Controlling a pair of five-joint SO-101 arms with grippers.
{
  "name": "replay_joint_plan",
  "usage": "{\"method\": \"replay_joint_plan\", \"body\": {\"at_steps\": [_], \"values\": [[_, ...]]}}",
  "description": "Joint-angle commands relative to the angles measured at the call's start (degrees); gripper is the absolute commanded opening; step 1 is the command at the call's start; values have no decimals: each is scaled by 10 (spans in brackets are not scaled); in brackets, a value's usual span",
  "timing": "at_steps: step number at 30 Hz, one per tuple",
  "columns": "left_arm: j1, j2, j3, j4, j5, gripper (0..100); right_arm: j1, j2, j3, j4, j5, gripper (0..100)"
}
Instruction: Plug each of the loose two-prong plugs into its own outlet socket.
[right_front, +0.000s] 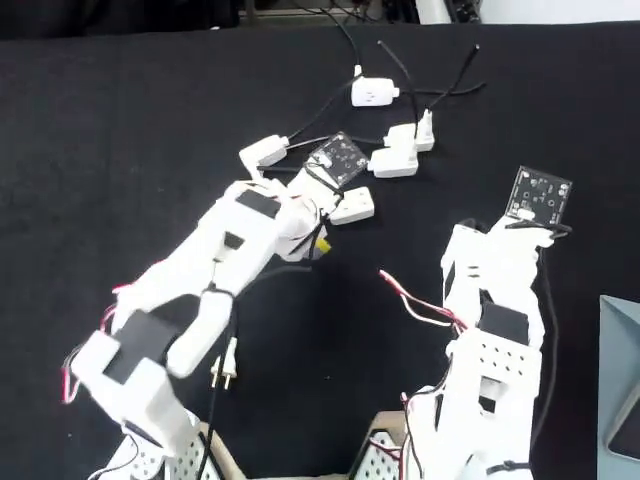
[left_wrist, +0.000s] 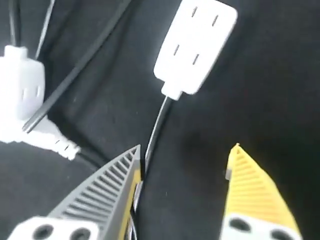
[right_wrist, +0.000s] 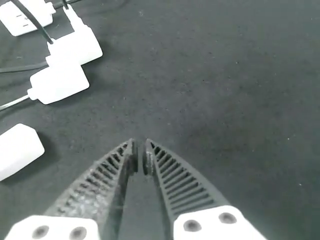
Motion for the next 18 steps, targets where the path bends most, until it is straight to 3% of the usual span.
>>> {"method": "replay_joint_plan", "body": {"at_steps": [1,6,13,18], "values": [[-11,51,-58,-25,-2,274,4,-8,-5,-11,-2,25],[-31,111,-98,-21,-2,272,4,-8,-4,-11,-2,25],[-49,133,-102,-18,-4,162,5,-8,-4,-11,-2,25],[-45,135,-138,97,-5,159,5,-10,-4,-9,-2,25]]}}
